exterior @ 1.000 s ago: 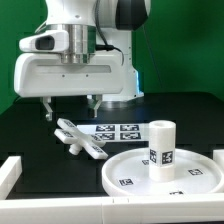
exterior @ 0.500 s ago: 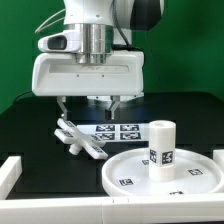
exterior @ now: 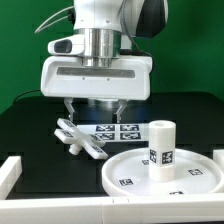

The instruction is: Assemble round table

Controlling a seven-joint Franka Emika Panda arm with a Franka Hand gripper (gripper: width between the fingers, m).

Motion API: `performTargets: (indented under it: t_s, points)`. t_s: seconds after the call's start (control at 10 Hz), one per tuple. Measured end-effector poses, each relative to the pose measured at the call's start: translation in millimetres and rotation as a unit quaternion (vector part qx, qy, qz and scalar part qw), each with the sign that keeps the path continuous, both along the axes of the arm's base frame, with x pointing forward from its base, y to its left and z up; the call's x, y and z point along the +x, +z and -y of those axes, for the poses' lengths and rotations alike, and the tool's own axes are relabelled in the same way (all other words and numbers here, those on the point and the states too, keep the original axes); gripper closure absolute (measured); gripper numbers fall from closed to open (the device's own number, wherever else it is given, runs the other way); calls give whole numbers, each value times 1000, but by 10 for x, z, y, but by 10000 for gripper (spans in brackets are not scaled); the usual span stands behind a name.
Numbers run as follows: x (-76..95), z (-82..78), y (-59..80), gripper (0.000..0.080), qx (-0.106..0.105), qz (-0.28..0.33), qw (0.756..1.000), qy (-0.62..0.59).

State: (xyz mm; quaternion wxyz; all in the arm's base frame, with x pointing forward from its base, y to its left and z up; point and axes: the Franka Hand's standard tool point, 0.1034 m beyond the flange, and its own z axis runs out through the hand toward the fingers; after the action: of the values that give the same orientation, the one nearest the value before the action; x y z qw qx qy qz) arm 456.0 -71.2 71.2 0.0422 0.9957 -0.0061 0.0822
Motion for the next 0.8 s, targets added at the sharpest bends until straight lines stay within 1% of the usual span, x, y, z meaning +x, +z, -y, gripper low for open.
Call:
performTargets:
  t_s: [0.3,0.4,0.5,0.8]
  points:
    - [-10,14,-17,150,-2,1,1000,6]
    - [-91,92,-115,150,-11,6,1000,13]
    - [-180,158,-189,150,-16,-3,1000,23]
    - [-237,238,-232,150,-19,-10,999,31]
